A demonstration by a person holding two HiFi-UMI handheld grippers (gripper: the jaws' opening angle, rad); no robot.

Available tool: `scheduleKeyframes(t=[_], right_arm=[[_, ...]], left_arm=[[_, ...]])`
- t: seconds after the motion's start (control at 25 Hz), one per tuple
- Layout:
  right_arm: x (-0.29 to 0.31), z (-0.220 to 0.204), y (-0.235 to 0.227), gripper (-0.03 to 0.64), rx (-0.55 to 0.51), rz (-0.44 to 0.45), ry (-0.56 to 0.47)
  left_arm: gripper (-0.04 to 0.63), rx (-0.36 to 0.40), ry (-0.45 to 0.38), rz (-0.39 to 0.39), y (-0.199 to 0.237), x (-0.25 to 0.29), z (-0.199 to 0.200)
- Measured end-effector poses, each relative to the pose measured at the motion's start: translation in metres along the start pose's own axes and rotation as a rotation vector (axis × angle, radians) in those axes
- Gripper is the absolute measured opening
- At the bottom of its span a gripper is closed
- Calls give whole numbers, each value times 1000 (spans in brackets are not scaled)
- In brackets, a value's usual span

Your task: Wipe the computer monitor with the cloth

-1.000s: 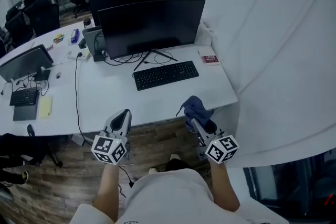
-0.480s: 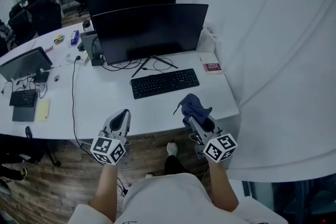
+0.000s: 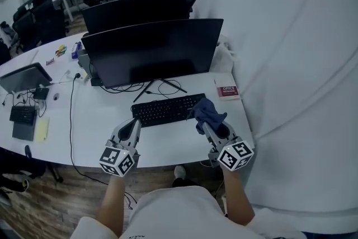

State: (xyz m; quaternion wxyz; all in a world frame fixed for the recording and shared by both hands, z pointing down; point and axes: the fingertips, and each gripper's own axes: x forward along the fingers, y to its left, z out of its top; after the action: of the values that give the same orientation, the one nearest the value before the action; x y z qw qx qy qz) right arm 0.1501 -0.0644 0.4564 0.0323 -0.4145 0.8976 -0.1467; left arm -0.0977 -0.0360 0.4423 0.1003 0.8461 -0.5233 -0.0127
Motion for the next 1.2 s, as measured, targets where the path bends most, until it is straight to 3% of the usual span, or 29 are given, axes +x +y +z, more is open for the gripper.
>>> scheduleKeyframes(t=[0.56,0.88,1.2], right_arm=[[92,5,-114,153,-19,78,94],[112,-6,-156,153,38,26,110],[132,-22,-202,153,9,-75,126]], left_arm=[[5,-12,25,67,8,127,-2],[5,-10,52,53,6,168,-8],[5,-32,98,2,10,207,-24]])
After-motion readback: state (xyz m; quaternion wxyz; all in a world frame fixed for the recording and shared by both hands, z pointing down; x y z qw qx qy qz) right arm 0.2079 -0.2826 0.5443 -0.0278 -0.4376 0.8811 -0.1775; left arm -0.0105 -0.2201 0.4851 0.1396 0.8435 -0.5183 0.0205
